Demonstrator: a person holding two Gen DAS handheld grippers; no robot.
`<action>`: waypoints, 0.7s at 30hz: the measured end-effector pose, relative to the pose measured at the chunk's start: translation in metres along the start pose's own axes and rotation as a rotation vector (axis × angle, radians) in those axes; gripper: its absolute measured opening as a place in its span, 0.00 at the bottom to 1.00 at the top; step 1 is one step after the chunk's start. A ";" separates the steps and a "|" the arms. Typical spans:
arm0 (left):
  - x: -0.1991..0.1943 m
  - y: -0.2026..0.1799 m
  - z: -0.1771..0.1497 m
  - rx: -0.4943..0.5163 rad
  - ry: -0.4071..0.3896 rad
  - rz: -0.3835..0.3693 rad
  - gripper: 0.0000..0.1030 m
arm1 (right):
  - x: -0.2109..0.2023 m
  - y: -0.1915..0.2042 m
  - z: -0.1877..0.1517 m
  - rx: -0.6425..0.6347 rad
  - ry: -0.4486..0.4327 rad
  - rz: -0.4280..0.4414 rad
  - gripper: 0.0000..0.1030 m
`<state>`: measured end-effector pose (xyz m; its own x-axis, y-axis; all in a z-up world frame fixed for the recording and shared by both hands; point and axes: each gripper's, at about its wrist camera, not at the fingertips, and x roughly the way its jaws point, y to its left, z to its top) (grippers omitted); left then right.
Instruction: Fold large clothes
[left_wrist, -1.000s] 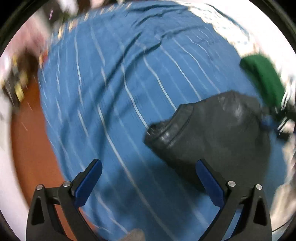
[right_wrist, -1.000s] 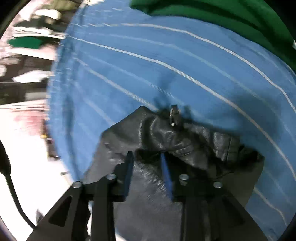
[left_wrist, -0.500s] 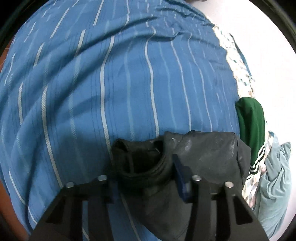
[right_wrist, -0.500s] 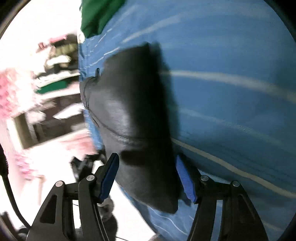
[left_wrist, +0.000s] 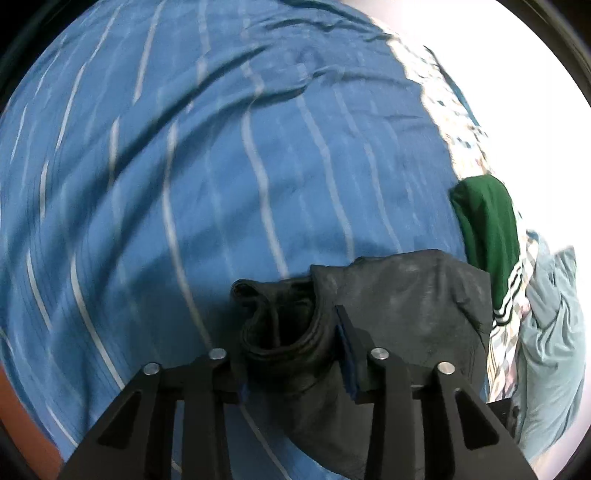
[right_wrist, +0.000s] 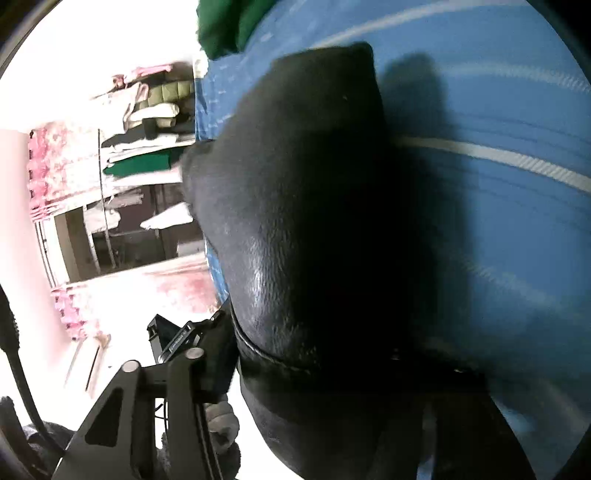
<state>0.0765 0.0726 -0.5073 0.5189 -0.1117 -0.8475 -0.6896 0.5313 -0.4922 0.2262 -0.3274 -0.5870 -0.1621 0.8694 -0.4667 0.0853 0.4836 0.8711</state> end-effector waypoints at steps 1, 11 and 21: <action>-0.005 -0.006 0.005 0.026 0.001 -0.006 0.25 | 0.001 0.008 0.000 -0.005 -0.010 -0.005 0.47; -0.052 -0.059 0.076 0.197 0.042 -0.141 0.22 | -0.051 0.099 -0.016 -0.007 -0.165 0.013 0.38; -0.067 -0.182 0.152 0.380 0.019 -0.299 0.22 | -0.117 0.174 0.024 -0.036 -0.367 0.101 0.37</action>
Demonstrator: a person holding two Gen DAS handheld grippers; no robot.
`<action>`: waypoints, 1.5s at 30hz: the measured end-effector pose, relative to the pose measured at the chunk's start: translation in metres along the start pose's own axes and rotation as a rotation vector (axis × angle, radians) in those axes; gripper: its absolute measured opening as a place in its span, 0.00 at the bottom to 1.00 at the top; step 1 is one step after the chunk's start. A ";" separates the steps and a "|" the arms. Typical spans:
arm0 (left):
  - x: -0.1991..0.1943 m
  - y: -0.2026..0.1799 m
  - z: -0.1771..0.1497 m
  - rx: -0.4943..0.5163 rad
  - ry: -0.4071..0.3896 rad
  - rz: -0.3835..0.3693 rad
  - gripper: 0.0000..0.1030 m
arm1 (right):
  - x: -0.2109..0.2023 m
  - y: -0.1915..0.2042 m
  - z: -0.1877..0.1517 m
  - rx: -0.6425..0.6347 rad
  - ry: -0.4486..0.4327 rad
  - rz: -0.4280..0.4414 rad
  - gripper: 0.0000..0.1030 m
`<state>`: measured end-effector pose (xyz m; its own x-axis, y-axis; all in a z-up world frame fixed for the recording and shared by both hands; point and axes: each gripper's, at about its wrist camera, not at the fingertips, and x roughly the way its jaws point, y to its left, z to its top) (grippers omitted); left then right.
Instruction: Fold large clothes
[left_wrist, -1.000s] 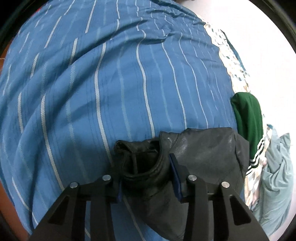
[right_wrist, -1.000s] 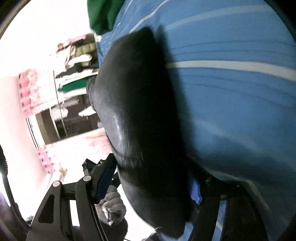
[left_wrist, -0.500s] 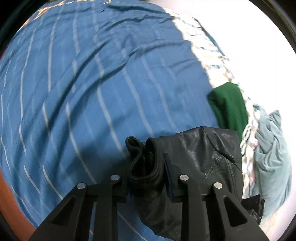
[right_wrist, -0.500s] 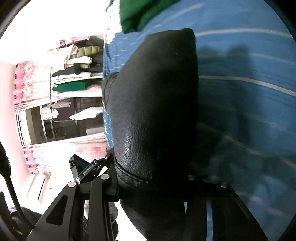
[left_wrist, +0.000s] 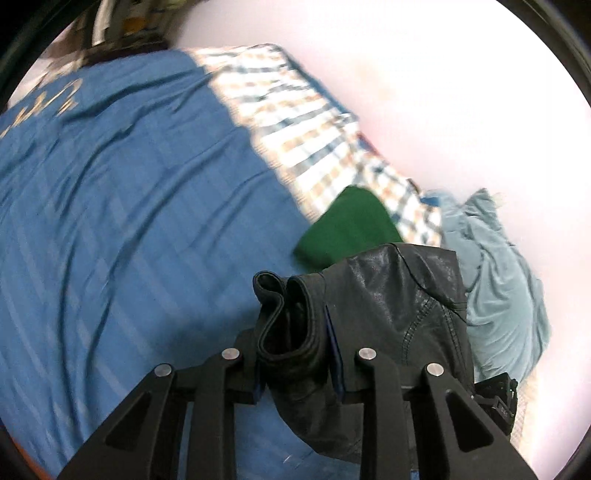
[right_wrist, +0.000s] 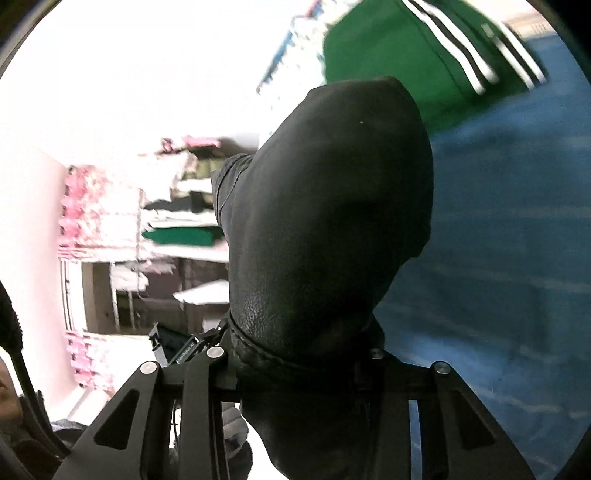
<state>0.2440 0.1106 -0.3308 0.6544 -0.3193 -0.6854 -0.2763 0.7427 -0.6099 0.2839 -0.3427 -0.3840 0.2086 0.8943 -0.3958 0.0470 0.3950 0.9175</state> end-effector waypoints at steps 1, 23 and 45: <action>0.003 -0.009 0.009 0.010 -0.007 -0.010 0.22 | -0.003 0.006 0.011 -0.001 -0.018 0.011 0.37; 0.298 -0.120 0.094 0.320 0.070 0.165 0.25 | 0.039 -0.099 0.363 0.093 0.037 -0.168 0.61; 0.251 -0.179 0.056 0.735 -0.096 0.463 0.97 | 0.056 0.030 0.217 -0.327 -0.383 -1.188 0.90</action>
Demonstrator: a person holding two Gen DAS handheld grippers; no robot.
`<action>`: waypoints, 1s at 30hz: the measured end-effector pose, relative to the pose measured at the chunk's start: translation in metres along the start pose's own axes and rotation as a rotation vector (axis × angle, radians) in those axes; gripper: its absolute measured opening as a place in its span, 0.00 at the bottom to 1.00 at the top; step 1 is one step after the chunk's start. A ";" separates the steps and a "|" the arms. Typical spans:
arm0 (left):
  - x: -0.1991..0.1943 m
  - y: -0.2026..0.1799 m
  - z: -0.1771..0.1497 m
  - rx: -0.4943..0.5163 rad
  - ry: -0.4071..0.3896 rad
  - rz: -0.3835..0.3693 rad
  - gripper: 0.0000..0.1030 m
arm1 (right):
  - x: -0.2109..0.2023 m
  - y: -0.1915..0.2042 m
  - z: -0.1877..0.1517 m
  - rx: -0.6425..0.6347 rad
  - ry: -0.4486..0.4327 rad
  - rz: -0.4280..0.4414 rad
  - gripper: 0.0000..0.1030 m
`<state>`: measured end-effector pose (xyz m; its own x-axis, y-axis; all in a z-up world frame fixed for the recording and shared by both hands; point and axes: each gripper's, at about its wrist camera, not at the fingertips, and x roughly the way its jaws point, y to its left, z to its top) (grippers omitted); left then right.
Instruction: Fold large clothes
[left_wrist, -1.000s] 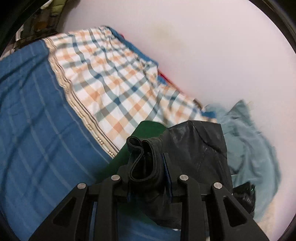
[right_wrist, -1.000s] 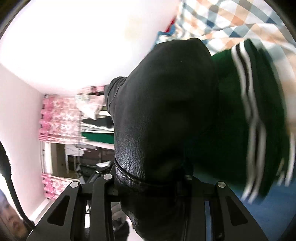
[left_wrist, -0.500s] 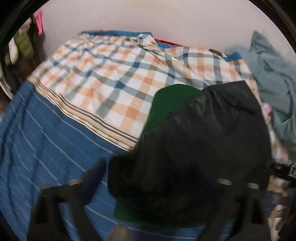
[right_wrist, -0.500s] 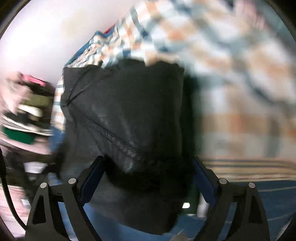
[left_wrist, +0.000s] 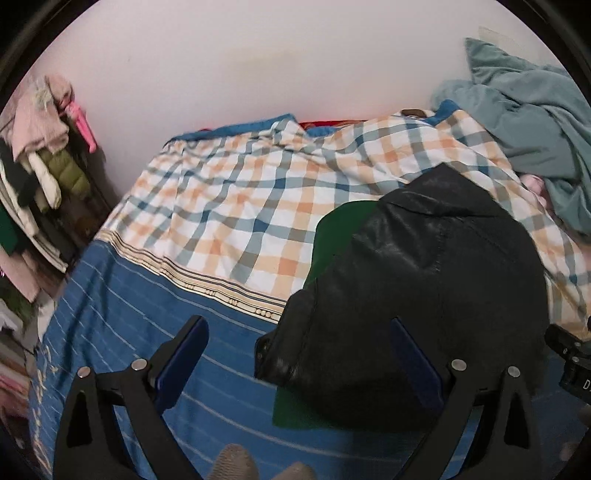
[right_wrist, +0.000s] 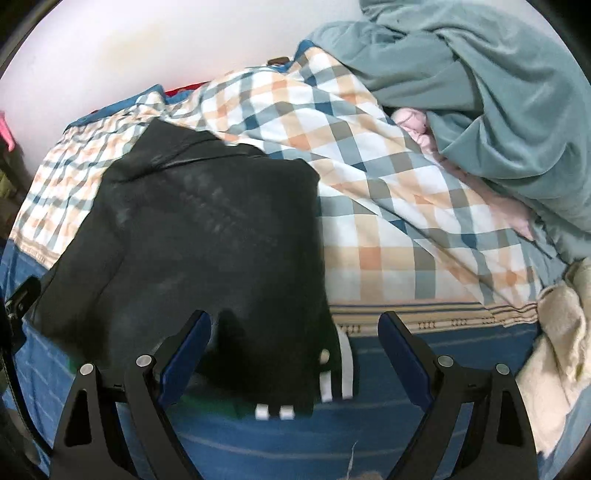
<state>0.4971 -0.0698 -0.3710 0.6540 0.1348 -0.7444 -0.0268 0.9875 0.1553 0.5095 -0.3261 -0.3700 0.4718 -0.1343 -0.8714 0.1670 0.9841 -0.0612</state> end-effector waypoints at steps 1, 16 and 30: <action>-0.007 0.000 -0.001 0.005 -0.001 -0.004 0.97 | -0.009 0.001 -0.006 0.002 -0.012 -0.009 0.90; -0.201 0.045 -0.010 -0.004 0.008 -0.065 0.98 | -0.228 -0.006 -0.071 0.039 -0.070 -0.041 0.91; -0.402 0.089 -0.024 0.048 -0.017 -0.120 0.98 | -0.485 -0.016 -0.146 0.035 -0.177 -0.045 0.91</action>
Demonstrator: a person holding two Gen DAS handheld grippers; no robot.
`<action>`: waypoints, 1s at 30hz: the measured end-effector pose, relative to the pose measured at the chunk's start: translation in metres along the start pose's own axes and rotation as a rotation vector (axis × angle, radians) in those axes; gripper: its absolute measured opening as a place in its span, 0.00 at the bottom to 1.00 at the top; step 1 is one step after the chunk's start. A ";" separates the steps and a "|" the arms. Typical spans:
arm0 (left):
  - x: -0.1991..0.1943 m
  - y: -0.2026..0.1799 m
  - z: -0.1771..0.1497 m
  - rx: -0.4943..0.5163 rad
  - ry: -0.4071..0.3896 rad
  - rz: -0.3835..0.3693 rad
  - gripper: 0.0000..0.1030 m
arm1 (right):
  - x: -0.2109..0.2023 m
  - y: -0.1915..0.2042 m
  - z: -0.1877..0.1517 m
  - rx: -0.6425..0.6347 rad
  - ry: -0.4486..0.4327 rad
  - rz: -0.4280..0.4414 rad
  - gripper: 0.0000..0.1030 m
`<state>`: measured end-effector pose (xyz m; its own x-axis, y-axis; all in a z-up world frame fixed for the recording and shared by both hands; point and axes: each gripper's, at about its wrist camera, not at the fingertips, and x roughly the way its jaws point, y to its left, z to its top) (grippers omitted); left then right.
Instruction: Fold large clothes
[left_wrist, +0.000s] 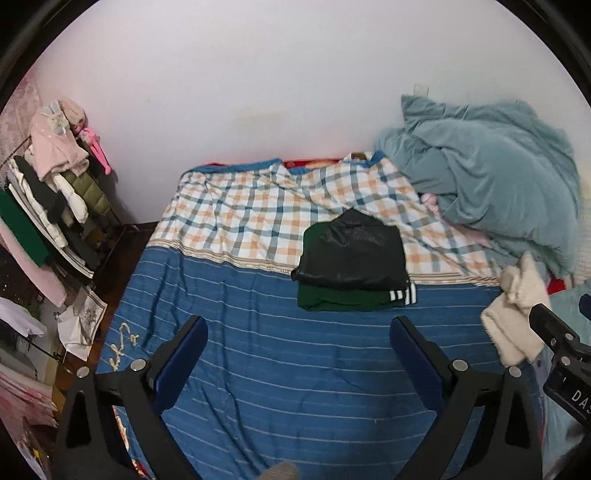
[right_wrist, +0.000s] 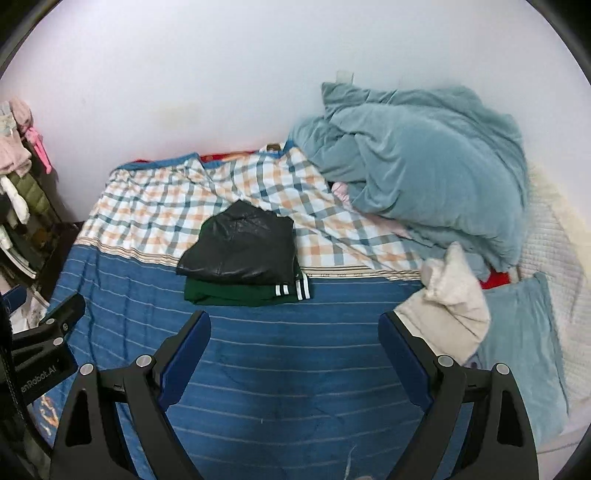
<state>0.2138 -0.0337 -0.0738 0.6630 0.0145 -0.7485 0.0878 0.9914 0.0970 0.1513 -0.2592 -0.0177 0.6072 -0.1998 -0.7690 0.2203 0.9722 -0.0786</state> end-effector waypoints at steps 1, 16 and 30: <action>-0.015 0.002 0.001 -0.004 -0.015 0.001 0.98 | -0.016 -0.002 -0.002 0.004 -0.009 0.000 0.91; -0.113 0.014 -0.008 -0.046 -0.127 -0.050 0.98 | -0.183 -0.007 -0.012 0.005 -0.182 0.015 0.91; -0.141 0.017 -0.017 -0.046 -0.185 -0.065 0.98 | -0.220 -0.006 -0.018 -0.010 -0.242 0.010 0.91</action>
<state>0.1093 -0.0167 0.0224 0.7828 -0.0696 -0.6184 0.1033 0.9945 0.0189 0.0028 -0.2193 0.1406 0.7748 -0.2128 -0.5953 0.2069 0.9751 -0.0792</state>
